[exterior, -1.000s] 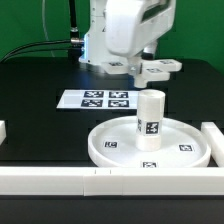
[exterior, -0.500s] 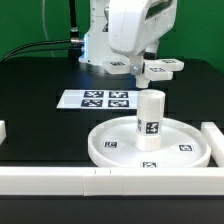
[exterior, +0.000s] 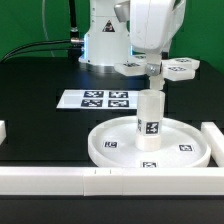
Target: Assemble round table
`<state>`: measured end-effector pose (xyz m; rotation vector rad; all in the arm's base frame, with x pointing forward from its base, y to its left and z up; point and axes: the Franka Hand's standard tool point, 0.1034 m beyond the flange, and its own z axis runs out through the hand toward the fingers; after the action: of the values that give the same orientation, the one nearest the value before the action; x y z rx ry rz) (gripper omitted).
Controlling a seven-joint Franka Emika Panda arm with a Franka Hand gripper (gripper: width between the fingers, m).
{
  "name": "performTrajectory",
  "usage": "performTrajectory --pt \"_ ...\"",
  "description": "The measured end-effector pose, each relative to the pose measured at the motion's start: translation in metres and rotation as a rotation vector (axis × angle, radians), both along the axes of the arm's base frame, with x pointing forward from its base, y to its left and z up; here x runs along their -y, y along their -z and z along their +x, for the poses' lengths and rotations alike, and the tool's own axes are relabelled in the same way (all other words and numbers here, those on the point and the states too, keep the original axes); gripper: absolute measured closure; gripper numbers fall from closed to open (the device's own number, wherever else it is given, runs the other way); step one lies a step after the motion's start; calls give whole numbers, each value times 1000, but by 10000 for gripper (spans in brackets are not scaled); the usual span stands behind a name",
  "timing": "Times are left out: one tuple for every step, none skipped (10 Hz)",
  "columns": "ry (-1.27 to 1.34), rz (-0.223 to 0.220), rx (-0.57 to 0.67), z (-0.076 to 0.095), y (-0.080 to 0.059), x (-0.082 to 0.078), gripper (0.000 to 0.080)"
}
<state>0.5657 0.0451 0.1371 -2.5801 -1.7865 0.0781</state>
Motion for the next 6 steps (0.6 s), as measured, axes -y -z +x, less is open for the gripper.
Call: performTrajectory --pt "0 0 0 0 0 0 354" --pt "1 0 3 -1 2 1 354" --pt "4 -3 0 -6 6 2 354" --pt "8 -4 -1 -9 4 3 354" --pt "9 -4 -4 -11 5 3 354" --pt "9 -4 -7 -12 6 3 354"
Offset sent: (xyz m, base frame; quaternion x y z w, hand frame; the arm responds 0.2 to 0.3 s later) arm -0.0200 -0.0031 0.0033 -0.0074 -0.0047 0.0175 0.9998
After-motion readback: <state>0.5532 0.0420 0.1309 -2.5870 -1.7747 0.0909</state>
